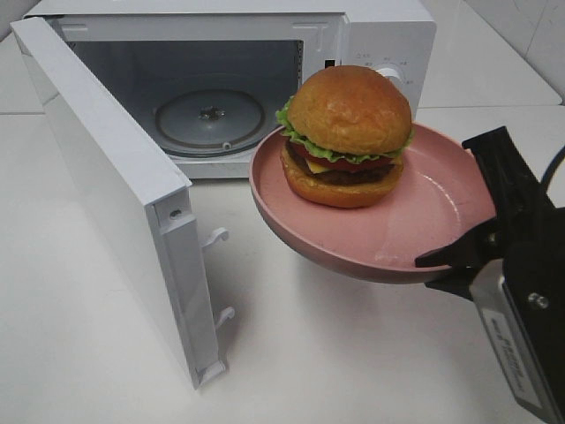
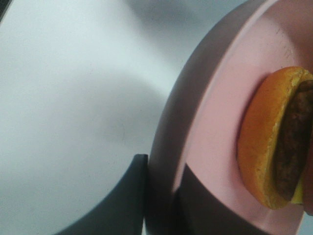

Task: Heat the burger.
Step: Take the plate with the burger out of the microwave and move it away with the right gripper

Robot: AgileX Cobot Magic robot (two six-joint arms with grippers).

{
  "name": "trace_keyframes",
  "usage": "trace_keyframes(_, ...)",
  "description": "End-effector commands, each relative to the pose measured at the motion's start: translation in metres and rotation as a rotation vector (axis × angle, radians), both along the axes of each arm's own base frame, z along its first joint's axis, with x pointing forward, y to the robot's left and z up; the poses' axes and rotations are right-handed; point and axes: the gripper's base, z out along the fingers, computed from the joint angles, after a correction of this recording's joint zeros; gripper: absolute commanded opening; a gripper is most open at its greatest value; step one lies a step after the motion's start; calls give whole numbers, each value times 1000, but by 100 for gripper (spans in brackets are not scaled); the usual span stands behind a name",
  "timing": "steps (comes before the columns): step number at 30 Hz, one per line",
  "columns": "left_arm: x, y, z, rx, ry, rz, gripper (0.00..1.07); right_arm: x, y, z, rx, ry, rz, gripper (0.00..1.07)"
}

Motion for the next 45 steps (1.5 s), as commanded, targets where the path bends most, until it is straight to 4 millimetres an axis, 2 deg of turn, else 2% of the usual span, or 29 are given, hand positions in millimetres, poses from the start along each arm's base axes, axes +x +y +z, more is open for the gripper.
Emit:
trace_keyframes(1, -2, 0, -1, -3, -12, -2, 100, -5, -8, 11, 14, -60, -20, 0)
trace_keyframes(14, -2, 0, -1, -3, -12, -2, 100, -23, -40, 22, -41, -72, -220, 0)
trace_keyframes(22, -2, 0, -1, -3, -12, -2, 100, -18, -53, 21, -50, -81, -421, 0)
trace_keyframes(31, -2, 0, -1, -3, -12, -2, 100, -19, -63, 19, -75, -51, -551, 0)
trace_keyframes(35, -2, 0, -1, -3, -12, -2, 100, -18, -68, 20, -29, -43, -688, 0)
trace_keyframes(39, -2, 0, -1, -3, -12, -2, 100, -18, -71, 20, -4, -36, -751, 0)
trace_keyframes(45, -2, 0, -1, -3, -12, -2, 100, -15, -78, 17, -57, -31, -883, 0)
